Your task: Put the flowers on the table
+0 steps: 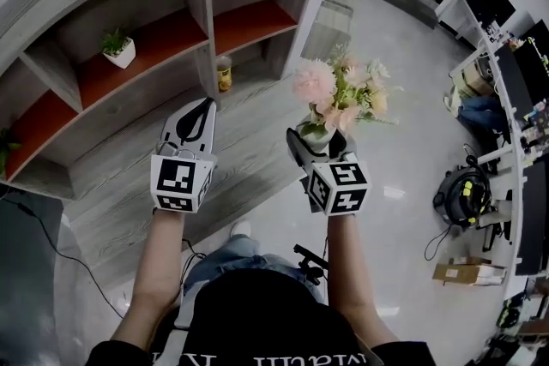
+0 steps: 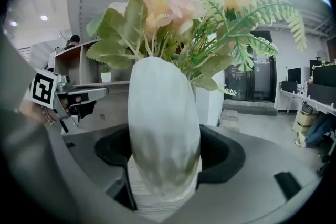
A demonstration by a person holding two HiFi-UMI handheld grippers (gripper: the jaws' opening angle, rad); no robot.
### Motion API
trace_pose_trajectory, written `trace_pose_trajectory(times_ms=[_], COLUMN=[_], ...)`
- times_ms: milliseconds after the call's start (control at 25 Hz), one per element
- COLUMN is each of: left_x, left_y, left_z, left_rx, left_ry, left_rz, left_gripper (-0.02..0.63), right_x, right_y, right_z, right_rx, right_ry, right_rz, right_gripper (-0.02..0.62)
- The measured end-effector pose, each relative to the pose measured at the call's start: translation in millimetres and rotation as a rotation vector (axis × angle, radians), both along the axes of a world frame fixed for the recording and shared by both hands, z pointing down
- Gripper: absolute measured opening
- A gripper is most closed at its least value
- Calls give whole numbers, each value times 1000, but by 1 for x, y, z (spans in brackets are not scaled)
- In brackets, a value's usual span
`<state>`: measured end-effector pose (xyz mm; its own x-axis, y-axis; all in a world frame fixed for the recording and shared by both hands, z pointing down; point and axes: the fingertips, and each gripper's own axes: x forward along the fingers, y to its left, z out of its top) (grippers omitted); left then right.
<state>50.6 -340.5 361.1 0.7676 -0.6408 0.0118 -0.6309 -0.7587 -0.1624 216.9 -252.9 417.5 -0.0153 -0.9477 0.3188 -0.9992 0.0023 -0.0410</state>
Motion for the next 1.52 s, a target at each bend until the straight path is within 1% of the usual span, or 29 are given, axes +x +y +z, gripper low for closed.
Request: trace_pose_trajectory(times_ms=[160,400,560,800,1080,1280,1440,1520], left_x=[-2,-5,-8,-9,-9,-10,-17,-18], left_y=[-23,-26,-27,-24,-18,-17,-16,-14], left_z=[15,25,27,27,29,30,28,29], left_rx=[-16,-37,-39,-46,-33,-30,-33,-32], left_ry=[-8,-30,-30,-27,-28,-39,-22,-27], left_rz=[-2,-36,-71,-146,-222,-275,-321,-337], left_gripper=[11,10,11,11,10,11,11,11], right_x=[-9,-19,-29,-37,-40,-40,-46,-48], right_y=[-32,-54,-71,-91,-111,-123,-134,-137], right_z=[18,30,43,61,80,99,115,121], right_rx=[-2,8,-2,-16,6,-5,-9,-10], right_ry=[-13,-28,-29,-21,-34,-39,-34,-34], right_rz=[-23,-101,-174,-291,-401,-440,-463,-475], right_gripper=[370,370,370,370,370,370,370,370])
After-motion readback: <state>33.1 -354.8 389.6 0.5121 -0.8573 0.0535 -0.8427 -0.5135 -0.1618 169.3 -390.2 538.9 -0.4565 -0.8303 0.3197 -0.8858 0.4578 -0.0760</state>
